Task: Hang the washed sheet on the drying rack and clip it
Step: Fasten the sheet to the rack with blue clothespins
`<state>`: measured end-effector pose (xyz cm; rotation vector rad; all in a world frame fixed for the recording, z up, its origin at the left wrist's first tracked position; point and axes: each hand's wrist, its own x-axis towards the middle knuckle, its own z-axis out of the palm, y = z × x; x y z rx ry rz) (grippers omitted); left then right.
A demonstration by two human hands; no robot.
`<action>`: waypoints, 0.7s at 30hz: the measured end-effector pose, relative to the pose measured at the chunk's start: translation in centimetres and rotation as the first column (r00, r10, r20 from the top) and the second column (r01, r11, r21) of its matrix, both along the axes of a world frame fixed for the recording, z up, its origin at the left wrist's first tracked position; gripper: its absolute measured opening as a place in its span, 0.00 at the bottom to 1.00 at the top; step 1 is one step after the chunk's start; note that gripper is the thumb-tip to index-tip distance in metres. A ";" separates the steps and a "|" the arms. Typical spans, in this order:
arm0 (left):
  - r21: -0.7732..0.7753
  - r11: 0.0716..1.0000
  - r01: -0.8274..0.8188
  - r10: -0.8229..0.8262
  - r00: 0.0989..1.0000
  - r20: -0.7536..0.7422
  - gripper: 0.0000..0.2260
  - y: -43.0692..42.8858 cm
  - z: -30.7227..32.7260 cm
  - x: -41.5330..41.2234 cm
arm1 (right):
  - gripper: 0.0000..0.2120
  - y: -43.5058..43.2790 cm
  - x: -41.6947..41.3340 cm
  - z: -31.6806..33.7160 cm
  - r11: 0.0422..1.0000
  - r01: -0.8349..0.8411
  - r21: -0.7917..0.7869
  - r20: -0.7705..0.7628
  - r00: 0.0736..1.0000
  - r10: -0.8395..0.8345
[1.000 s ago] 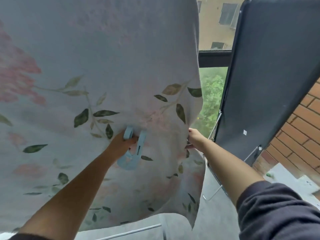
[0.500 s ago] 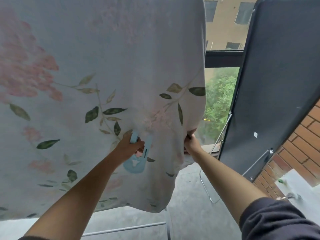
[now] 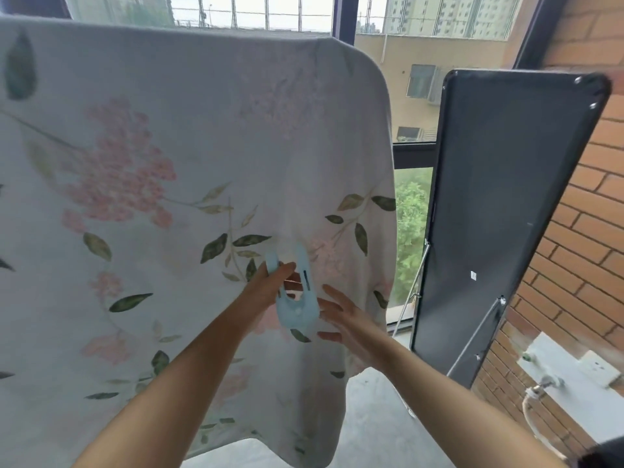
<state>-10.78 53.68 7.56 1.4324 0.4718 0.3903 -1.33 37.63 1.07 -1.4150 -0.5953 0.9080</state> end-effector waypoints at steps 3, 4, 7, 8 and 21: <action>-0.010 0.999 -0.044 0.045 0.997 0.063 0.10 0.2 1.5 -0.5 | 0.46 1.0 -1.4 1.4 0.997 -0.019 0.073 0.024 1.000 0.017; -0.022 0.997 -0.077 0.079 0.993 0.093 0.11 0.1 1.9 -0.5 | 0.45 1.4 -1.9 1.9 0.995 -0.013 0.100 0.039 0.999 0.010; -0.163 0.966 -0.202 0.232 0.955 0.188 0.11 -0.1 3.8 -0.6 | 0.34 2.7 -3.0 3.4 0.984 0.031 0.177 0.086 0.995 -0.046; -0.140 0.971 -0.195 0.218 0.959 0.179 0.11 0.0 4.3 -0.7 | 0.28 3.1 -3.2 4.0 0.978 0.037 0.205 0.099 0.993 -0.058; 0.572 0.694 -0.437 0.157 0.867 0.472 0.20 5.3 15.4 -4.3 | 0.30 4.6 -1.3 16.3 0.883 -0.024 0.468 0.215 0.973 -0.088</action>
